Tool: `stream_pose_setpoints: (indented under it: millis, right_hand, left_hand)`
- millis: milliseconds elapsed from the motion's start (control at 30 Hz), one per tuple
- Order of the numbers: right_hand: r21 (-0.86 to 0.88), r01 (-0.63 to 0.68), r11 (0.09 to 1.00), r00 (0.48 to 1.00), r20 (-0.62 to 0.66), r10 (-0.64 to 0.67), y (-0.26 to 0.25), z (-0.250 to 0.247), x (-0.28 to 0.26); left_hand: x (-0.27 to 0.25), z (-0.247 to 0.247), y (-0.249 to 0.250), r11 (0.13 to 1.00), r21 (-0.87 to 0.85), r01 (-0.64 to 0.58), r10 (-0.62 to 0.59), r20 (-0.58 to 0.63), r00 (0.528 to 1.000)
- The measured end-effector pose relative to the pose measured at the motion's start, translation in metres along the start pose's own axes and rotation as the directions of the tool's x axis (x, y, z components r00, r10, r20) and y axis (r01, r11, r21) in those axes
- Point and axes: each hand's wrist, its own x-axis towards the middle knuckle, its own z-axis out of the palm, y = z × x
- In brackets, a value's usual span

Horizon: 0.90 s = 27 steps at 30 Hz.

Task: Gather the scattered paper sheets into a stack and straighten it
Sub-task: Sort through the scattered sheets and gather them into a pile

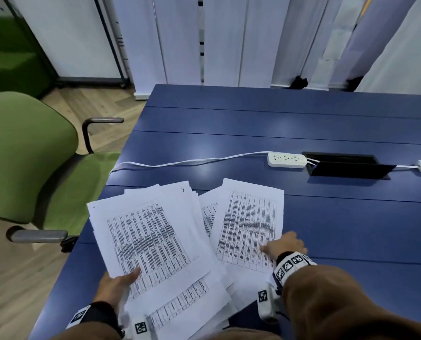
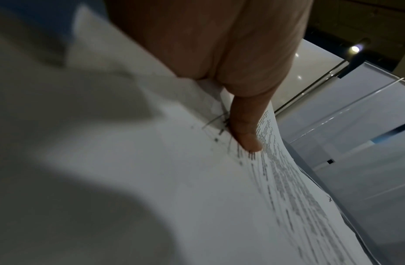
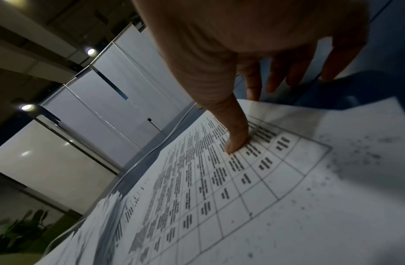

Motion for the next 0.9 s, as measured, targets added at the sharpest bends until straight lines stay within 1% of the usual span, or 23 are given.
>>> stream_pose_setpoints:
  millis: [33, 67, 100, 167, 200, 233, 300, 333, 367, 400, 433, 500, 533, 567, 600, 633, 667, 700, 767, 800, 833, 900]
  right_hand:
    - [-0.096, -0.009, 0.995, 0.999, -0.036, 0.006, 0.001, -0.003, -0.001]
    - [-0.139, -0.011, 0.99, 0.998, -0.06, 0.003, 0.0, -0.006, -0.003]
    - [-0.136, 0.008, 0.991, 0.997, -0.073, -0.018, -0.001, -0.006, -0.003]
    - [-0.053, 0.118, 0.992, 0.991, -0.064, -0.122, -0.003, -0.001, -0.009]
    - [0.003, 0.192, 0.981, 0.98, -0.047, -0.192, -0.004, 0.003, -0.011]
    - [0.042, 0.253, 0.966, 0.967, -0.028, -0.252, -0.003, 0.007, -0.014]
    - [0.09, 0.341, 0.936, 0.939, 0.014, -0.344, 0.0, 0.011, -0.016]
    - [0.103, 0.355, 0.929, 0.933, 0.019, -0.358, 0.002, 0.011, -0.015]
    - [0.1, 0.35, 0.931, 0.936, 0.006, -0.352, 0.004, 0.01, -0.014]
    - [0.094, 0.342, 0.935, 0.94, -0.026, -0.341, 0.007, 0.007, -0.01]
    - [0.088, 0.336, 0.938, 0.941, -0.078, -0.33, 0.01, 0.004, -0.008]
    - [0.136, 0.331, 0.934, 0.933, -0.196, -0.302, 0.015, -0.006, 0.0]
    - [0.173, 0.342, 0.924, 0.929, -0.211, -0.304, 0.015, -0.011, 0.004]
    - [0.202, 0.363, 0.91, 0.927, -0.18, -0.33, 0.015, -0.016, 0.008]
    - [0.202, 0.383, 0.901, 0.923, -0.114, -0.367, 0.014, -0.017, 0.011]
    - [0.176, 0.404, 0.898, 0.914, -0.037, -0.404, 0.012, -0.017, 0.01]
    - [0.103, 0.428, 0.898, 0.902, 0.019, -0.432, 0.01, -0.015, 0.004]
    - [0.01, 0.454, 0.891, 0.89, 0.041, -0.454, 0.009, -0.009, 0.0]
    - [-0.202, 0.472, 0.858, 0.878, 0.022, -0.477, 0.009, 0.007, -0.018]
    - [-0.265, 0.465, 0.845, 0.876, 0.001, -0.482, 0.009, 0.015, -0.026]
    - [-0.256, 0.469, 0.845, 0.871, -0.021, -0.49, 0.007, 0.022, -0.034]
    - [-0.145, 0.439, 0.887, 0.893, -0.042, -0.449, 0.001, 0.025, -0.044]
  left_hand:
    - [-0.006, 0.004, 0.005, 1.0, 0.0, -0.014, 0.014, -0.005, 1.0]
    - [-0.014, 0.008, 0.01, 0.999, -0.003, -0.047, 0.047, -0.013, 0.999]
    - [-0.018, 0.012, 0.013, 0.999, -0.013, -0.039, 0.038, -0.024, 0.999]
    - [-0.024, 0.016, 0.016, 0.998, -0.045, -0.039, 0.039, 0.001, 0.999]
    - [-0.023, 0.016, 0.016, 0.996, -0.062, -0.066, 0.067, 0.003, 0.998]
    - [-0.023, 0.016, 0.015, 0.995, -0.085, -0.056, 0.056, 0.001, 0.998]
    - [-0.023, 0.013, 0.014, 0.992, -0.087, -0.087, 0.086, -0.015, 0.996]
    - [-0.024, 0.012, 0.014, 0.992, -0.073, -0.107, 0.106, -0.013, 0.994]
    - [-0.025, 0.011, 0.013, 0.993, -0.07, -0.094, 0.094, -0.008, 0.996]
    - [-0.025, 0.009, 0.013, 0.993, -0.067, -0.095, 0.095, -0.017, 0.995]
    - [-0.026, 0.008, 0.013, 0.994, -0.074, -0.078, 0.078, -0.014, 0.997]
    - [-0.028, 0.005, 0.015, 0.993, -0.08, -0.088, 0.088, -0.003, 0.996]
    - [-0.028, 0.003, 0.014, 0.991, -0.089, -0.103, 0.103, 0.003, 0.995]
    - [-0.028, 0.002, 0.015, 0.99, -0.104, -0.09, 0.092, 0.018, 0.996]
    - [-0.028, 0.002, 0.015, 0.99, -0.106, -0.092, 0.094, 0.015, 0.995]
    - [-0.029, 0.001, 0.016, 0.991, -0.108, -0.084, 0.087, 0.026, 0.996]
    - [-0.027, 0.001, 0.016, 0.99, -0.105, -0.095, 0.099, 0.033, 0.995]
    - [-0.028, 0.002, 0.017, 0.989, -0.118, -0.084, 0.092, 0.06, 0.994]
    - [-0.03, 0.003, 0.019, 0.988, -0.127, -0.086, 0.096, 0.081, 0.992]
    - [-0.033, 0.005, 0.02, 0.989, -0.108, -0.106, 0.113, 0.064, 0.992]
    - [-0.035, 0.005, 0.023, 0.989, -0.112, -0.096, 0.105, 0.071, 0.992]
    - [-0.041, 0.008, 0.027, 0.989, -0.108, -0.099, 0.107, 0.075, 0.991]
